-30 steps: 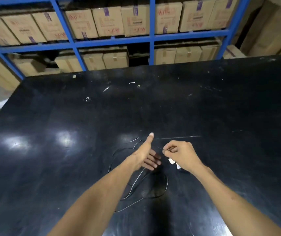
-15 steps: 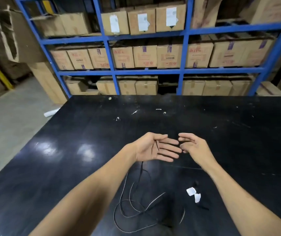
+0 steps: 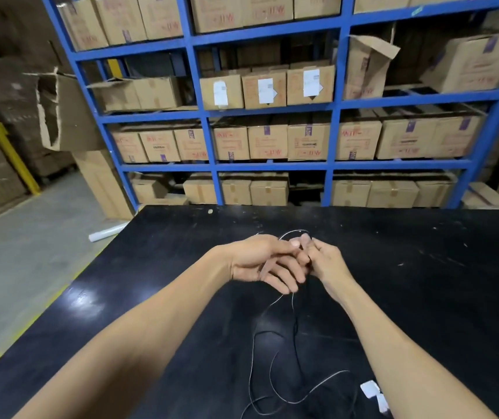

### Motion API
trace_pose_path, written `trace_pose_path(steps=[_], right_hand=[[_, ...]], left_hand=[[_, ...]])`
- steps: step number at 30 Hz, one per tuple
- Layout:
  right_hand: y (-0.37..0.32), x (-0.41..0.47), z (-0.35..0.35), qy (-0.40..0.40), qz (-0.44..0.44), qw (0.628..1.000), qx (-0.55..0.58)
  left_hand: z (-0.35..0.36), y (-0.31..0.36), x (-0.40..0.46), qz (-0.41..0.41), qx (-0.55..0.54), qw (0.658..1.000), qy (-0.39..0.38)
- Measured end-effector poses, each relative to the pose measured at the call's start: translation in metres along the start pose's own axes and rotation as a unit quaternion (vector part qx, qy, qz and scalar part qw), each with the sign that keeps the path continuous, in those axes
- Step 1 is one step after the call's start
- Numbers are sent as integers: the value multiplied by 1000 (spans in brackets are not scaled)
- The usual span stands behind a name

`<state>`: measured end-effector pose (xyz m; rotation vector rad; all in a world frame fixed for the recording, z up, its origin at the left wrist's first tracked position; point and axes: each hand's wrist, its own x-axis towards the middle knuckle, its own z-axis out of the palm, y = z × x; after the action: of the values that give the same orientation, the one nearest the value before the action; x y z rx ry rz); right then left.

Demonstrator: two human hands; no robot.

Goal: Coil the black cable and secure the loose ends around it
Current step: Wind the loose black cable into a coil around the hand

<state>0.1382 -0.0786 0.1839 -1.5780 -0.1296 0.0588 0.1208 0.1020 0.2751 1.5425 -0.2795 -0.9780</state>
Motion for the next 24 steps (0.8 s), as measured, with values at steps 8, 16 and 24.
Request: trace_pose_path(steps=[8, 16, 24], right_hand=[[-14, -16, -24, 122, -8, 992, -35], [-8, -38, -24, 101, -3, 995, -28], [0, -47, -20, 72, 40, 996, -33]], left_hand=[[25, -31, 15, 1, -19, 997, -71], [53, -30, 15, 32, -156, 938, -308], [45, -29, 16, 137, -145, 971, -129]])
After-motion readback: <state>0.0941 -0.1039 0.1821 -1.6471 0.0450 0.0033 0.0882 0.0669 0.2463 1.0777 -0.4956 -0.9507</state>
